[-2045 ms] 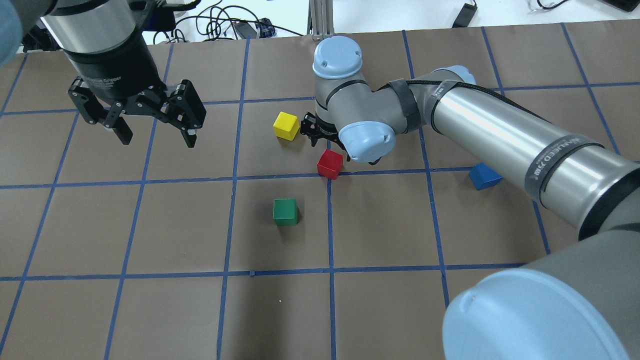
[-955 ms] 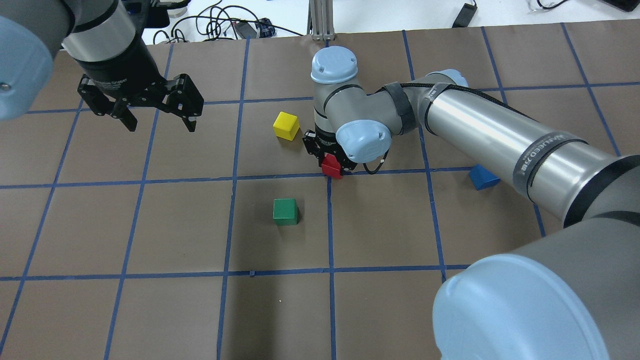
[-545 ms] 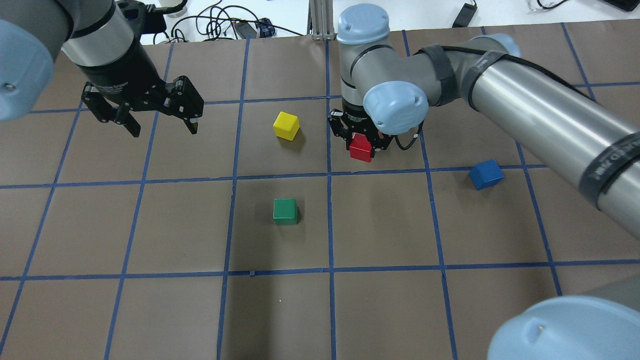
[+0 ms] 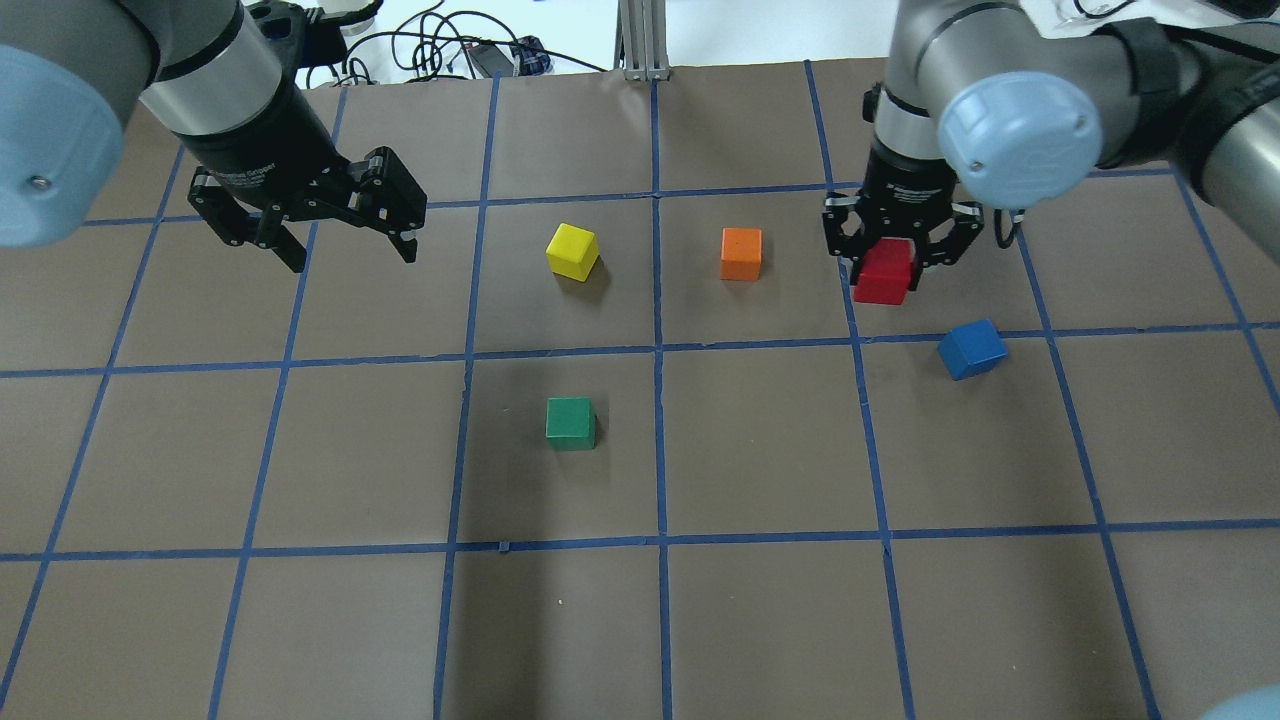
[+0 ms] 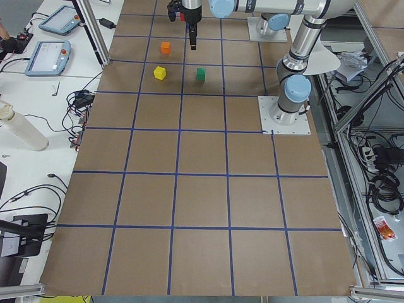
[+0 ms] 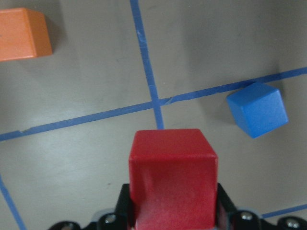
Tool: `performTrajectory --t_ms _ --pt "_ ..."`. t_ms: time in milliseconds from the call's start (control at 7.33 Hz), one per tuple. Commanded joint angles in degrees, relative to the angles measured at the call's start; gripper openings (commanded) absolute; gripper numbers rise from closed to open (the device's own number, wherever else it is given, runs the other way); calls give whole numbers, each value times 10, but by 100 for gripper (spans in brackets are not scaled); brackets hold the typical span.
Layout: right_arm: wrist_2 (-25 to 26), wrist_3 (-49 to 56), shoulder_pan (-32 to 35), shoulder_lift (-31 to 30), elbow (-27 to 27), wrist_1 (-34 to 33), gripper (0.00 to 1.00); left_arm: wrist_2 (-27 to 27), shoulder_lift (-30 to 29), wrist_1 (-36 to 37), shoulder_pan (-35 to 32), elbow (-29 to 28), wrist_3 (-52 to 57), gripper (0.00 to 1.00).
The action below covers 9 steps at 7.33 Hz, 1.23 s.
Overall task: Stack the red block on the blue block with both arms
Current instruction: 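Carry the red cube with the right gripper above the blue cube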
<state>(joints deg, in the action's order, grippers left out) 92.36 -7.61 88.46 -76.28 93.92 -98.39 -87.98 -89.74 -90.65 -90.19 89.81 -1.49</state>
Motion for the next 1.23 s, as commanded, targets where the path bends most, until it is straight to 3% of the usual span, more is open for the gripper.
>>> performTrajectory --t_ms 0,545,955,1091 --pt "3 168 -86 -29 60 -42 0 0 0 13 -4 0 1 100" --pt "-6 311 -140 -46 183 -245 0 -3 -6 39 -11 -3 3 100" --pt "-8 309 -141 -39 192 -259 0 -3 -6 41 -12 -1 8 100" --pt "-40 308 -140 -38 193 -259 0 -3 -6 45 -11 -2 31 100"
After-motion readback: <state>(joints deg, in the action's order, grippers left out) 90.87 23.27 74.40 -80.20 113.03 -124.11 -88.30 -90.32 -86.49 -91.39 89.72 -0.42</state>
